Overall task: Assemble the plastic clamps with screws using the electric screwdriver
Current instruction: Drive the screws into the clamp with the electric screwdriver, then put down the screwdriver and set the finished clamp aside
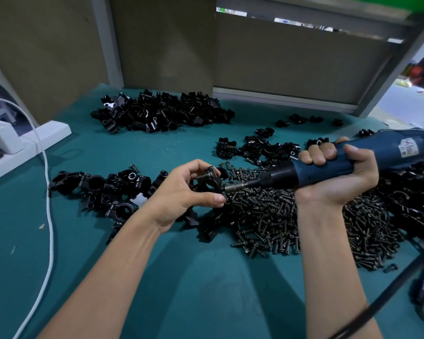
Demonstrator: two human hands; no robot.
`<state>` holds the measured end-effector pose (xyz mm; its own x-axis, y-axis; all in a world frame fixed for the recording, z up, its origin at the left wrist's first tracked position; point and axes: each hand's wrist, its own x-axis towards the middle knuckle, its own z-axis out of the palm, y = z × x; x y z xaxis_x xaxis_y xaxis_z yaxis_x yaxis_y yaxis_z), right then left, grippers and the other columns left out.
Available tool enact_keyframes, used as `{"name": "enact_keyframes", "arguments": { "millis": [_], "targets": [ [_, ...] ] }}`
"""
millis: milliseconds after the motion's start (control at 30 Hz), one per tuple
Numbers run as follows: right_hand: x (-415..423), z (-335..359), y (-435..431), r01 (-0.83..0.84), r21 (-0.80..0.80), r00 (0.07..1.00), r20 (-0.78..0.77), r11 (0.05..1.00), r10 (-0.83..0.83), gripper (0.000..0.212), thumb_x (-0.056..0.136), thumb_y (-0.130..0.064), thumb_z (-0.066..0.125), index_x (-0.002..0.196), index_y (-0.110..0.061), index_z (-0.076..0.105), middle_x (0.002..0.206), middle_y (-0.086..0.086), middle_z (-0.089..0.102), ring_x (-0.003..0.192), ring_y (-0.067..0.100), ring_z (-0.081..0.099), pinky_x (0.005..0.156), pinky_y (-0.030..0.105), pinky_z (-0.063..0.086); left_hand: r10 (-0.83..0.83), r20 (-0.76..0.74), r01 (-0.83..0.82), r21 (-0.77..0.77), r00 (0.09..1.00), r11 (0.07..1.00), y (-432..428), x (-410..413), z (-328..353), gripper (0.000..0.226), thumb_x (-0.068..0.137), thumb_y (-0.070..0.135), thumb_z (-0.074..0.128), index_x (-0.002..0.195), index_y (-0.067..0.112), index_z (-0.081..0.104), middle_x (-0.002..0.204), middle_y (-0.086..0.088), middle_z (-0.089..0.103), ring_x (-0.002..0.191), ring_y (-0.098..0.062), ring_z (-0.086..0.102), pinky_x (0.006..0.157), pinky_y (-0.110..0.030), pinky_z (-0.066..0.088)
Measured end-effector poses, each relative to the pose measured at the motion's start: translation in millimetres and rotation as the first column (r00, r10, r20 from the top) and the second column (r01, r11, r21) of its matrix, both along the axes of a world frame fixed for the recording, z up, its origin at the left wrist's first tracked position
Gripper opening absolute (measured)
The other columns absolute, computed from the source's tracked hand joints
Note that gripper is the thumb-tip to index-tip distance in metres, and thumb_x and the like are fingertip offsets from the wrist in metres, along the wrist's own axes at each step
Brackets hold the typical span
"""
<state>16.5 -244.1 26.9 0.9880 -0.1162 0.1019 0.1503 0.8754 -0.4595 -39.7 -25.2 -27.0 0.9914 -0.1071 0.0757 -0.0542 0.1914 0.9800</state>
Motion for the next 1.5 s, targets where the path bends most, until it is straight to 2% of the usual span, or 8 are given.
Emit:
{"name": "enact_keyframes", "arguments": {
  "millis": [100, 167, 267, 467, 633, 733, 800, 1500],
  "targets": [
    [-4, 0, 11, 0.117, 0.036, 0.990, 0.075, 0.992, -0.119, 0.025, 0.087, -0.017, 0.030, 0.071, -0.017, 0.048, 0.051, -0.006, 0.042, 0.041, 0.011, 0.039, 0.045, 0.020, 0.034, 0.006, 0.006, -0.006, 0.023, 1.000, 1.000, 0, 1, 0, 0.039, 0.053, 0.007, 0.087, 0.084, 0.027, 0.073, 0.093, -0.006, 0.070, 0.093, -0.036, 0.071, 0.083, -0.038, 0.059],
    [-5, 1, 13, 0.111, 0.037, 0.990, 0.086, 0.993, -0.114, 0.025, 0.087, -0.017, 0.030, 0.071, -0.017, 0.049, 0.051, -0.006, 0.042, 0.041, 0.011, 0.039, 0.045, 0.020, 0.034, 0.004, -0.002, -0.004, -0.001, 1.000, 1.000, -1, 0, 0, 0.038, 0.054, 0.004, 0.086, 0.084, 0.024, 0.073, 0.089, -0.003, 0.071, 0.090, -0.036, 0.072, 0.080, -0.037, 0.060],
    [-4, 3, 11, 0.107, 0.031, 0.991, 0.083, 0.994, -0.109, 0.023, 0.086, -0.017, 0.031, 0.071, -0.016, 0.048, 0.051, -0.006, 0.042, 0.041, 0.011, 0.038, 0.045, 0.020, 0.034, -0.007, -0.030, 0.005, -0.055, 1.000, 0.998, -1, 0, 1, 0.037, 0.056, -0.002, 0.083, 0.084, 0.019, 0.073, 0.093, -0.007, 0.070, 0.083, -0.037, 0.073, 0.072, -0.032, 0.061],
    [-4, 2, 16, 0.131, 0.005, 0.988, 0.086, 0.991, -0.131, 0.006, 0.070, -0.018, 0.043, 0.071, -0.016, 0.048, 0.051, -0.006, 0.041, 0.041, 0.011, 0.038, 0.046, 0.020, 0.034, 0.003, -0.033, -0.004, -0.041, 0.999, 0.999, 0, 0, 0, 0.038, 0.055, 0.000, 0.084, 0.084, 0.021, 0.073, 0.096, -0.009, 0.069, 0.084, -0.037, 0.073, 0.073, -0.032, 0.061],
    [-4, 0, 15, 0.129, -0.015, 0.989, 0.072, 0.992, -0.128, 0.015, 0.081, -0.016, 0.036, 0.071, -0.017, 0.048, 0.052, -0.006, 0.041, 0.042, 0.011, 0.037, 0.046, 0.020, 0.033, 0.005, -0.025, -0.005, 0.001, 1.000, 1.000, -2, 0, -3, 0.039, 0.056, 0.001, 0.085, 0.086, 0.021, 0.071, 0.097, -0.010, 0.067, 0.084, -0.037, 0.073, 0.073, -0.031, 0.060],
    [-5, 2, 16, 0.127, -0.035, 0.989, 0.082, 0.991, -0.124, 0.005, 0.070, -0.018, 0.044, 0.072, -0.017, 0.047, 0.051, -0.006, 0.041, 0.041, 0.011, 0.037, 0.045, 0.020, 0.033, -0.012, -0.045, 0.012, -0.002, 0.999, 1.000, -2, 0, -3, 0.039, 0.058, 0.001, 0.084, 0.091, 0.017, 0.069, 0.101, -0.012, 0.065, 0.083, -0.039, 0.073, 0.072, -0.032, 0.061],
    [-5, 2, 16, 0.123, -0.040, 0.989, 0.087, 0.992, -0.119, 0.009, 0.063, -0.021, 0.046, 0.072, -0.017, 0.047, 0.051, -0.006, 0.041, 0.041, 0.011, 0.037, 0.045, 0.019, 0.033, -0.016, -0.050, 0.016, 0.003, 0.999, 1.000, -2, 0, -2, 0.040, 0.058, 0.001, 0.084, 0.093, 0.016, 0.068, 0.102, -0.013, 0.065, 0.084, -0.039, 0.073, 0.072, -0.033, 0.061],
    [-6, 3, 16, 0.076, -0.042, 0.994, 0.084, 0.996, -0.073, 0.012, 0.061, -0.020, 0.048, 0.072, -0.017, 0.048, 0.050, -0.005, 0.041, 0.040, 0.011, 0.038, 0.044, 0.019, 0.034, -0.030, -0.071, 0.031, 0.006, 0.997, 1.000, -2, -1, -1, 0.043, 0.060, -0.001, 0.081, 0.098, 0.006, 0.062, 0.100, -0.014, 0.064, 0.081, -0.040, 0.073, 0.069, -0.035, 0.061]
  ]
}}
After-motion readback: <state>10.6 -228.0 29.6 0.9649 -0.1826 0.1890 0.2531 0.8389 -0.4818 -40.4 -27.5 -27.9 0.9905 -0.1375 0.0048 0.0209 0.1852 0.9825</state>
